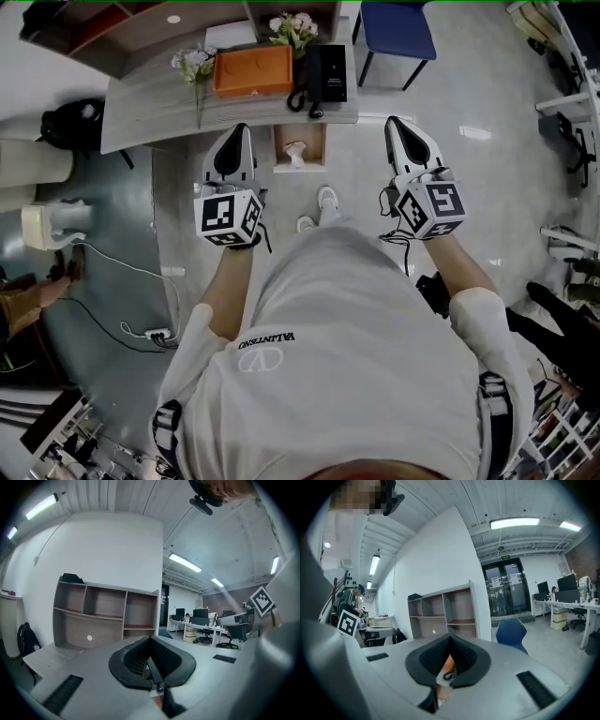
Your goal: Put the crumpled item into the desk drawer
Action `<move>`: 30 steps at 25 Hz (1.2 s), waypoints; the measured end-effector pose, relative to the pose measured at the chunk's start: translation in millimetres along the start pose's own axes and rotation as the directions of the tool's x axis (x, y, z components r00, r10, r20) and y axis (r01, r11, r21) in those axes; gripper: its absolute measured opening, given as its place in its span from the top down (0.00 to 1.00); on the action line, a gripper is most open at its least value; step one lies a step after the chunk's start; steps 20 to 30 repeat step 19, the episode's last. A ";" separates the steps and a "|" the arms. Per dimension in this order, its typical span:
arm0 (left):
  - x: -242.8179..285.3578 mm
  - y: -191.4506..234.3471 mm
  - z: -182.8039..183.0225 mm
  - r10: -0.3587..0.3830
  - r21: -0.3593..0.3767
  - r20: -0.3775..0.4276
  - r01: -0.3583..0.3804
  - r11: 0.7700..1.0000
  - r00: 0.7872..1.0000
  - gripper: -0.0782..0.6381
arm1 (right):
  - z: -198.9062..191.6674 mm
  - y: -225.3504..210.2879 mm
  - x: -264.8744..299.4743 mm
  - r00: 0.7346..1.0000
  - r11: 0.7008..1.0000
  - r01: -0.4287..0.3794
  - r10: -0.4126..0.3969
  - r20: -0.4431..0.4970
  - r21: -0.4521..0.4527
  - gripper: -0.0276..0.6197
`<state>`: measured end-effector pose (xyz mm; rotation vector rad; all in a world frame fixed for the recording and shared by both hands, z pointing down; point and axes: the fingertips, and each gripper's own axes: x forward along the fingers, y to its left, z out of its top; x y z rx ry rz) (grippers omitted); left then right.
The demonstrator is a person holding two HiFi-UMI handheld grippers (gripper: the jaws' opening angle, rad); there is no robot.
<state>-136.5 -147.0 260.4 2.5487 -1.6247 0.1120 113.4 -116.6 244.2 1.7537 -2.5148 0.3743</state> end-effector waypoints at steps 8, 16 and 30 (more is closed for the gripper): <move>4.9 -4.5 0.8 -0.012 0.000 -0.004 0.012 1.000 1.000 0.89 | -3.1 -5.8 -2.2 1.000 1.000 0.019 -0.019 -0.002 0.018 0.96; 7.7 -3.6 -4.6 -0.008 -0.010 -0.014 0.008 1.000 1.000 0.89 | -6.2 -8.2 1.6 1.000 0.999 0.021 -0.021 -0.007 0.030 0.96; 8.0 -4.1 -5.6 -0.010 -0.013 -0.016 0.009 1.000 1.000 0.89 | -8.7 -8.2 2.4 1.000 0.999 0.022 -0.022 -0.014 0.033 0.96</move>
